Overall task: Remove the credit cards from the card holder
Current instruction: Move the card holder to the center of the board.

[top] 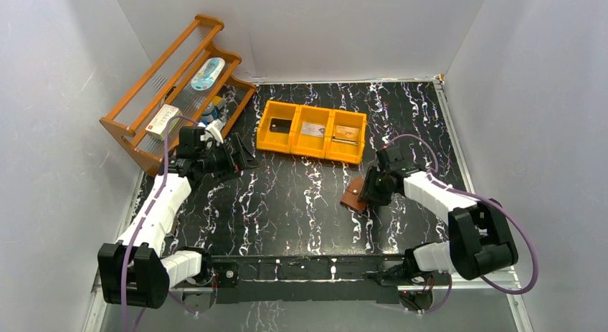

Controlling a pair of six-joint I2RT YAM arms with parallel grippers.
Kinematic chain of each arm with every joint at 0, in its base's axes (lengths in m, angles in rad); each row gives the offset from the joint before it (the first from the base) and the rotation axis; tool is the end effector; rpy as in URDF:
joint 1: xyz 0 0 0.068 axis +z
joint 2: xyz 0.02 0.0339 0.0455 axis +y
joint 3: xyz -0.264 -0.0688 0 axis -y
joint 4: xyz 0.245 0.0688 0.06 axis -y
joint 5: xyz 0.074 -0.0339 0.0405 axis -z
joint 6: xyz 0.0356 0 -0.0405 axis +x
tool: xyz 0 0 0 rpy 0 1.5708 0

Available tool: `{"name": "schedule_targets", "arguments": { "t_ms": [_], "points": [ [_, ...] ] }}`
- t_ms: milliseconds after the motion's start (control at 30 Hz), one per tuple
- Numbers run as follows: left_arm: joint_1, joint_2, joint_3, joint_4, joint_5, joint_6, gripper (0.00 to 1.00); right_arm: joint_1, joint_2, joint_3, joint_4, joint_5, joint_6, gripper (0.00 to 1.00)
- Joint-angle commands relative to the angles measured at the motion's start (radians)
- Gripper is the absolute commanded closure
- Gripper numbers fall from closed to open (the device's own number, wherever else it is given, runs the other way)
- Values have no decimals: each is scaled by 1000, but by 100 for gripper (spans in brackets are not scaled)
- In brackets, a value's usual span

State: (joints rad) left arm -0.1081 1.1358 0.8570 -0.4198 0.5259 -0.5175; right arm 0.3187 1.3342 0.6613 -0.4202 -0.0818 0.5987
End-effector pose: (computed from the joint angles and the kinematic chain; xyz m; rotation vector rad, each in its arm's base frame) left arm 0.2377 -0.0438 0.2758 -0.1855 2.3161 -0.9211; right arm 0.2246 0.0772 0.1671 0.3530 2.6991 0.3933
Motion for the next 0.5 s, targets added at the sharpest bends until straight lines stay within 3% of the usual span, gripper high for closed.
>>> {"name": "schedule_targets", "arguments": {
  "t_ms": [0,100,300,467],
  "points": [
    [-12,-6,-20,16,55,-8,2,91,-47,-45,9,0,74,52],
    [-49,18,-29,34,51,-33,3,163,-18,-23,36,6,82,53],
    [-298,114,-15,90,-83,-102,5,309,98,72,76,40,88,52],
    [-372,200,31,114,-115,-103,9,337,71,126,47,133,111,50]
  ]
}}
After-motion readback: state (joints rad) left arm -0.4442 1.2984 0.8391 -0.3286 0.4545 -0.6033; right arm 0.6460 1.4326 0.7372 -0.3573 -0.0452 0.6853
